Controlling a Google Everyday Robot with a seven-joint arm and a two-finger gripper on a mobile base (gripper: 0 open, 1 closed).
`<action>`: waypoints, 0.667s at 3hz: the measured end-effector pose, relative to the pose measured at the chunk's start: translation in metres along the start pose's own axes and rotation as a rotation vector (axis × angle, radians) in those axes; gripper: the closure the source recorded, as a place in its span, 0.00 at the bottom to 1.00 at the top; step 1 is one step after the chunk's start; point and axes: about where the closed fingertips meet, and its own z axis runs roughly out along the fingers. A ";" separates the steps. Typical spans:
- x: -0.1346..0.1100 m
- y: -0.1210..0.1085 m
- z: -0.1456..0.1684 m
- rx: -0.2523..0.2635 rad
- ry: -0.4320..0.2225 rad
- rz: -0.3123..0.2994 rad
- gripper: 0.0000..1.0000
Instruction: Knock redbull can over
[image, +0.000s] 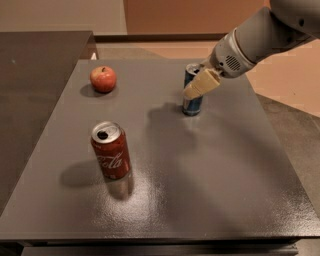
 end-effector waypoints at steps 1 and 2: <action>-0.001 0.000 -0.004 -0.017 -0.020 0.010 0.64; -0.006 0.003 -0.015 -0.024 -0.027 0.000 0.88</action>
Offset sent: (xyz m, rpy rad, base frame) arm -0.0134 -0.0105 0.0344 0.0342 -0.0036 0.0305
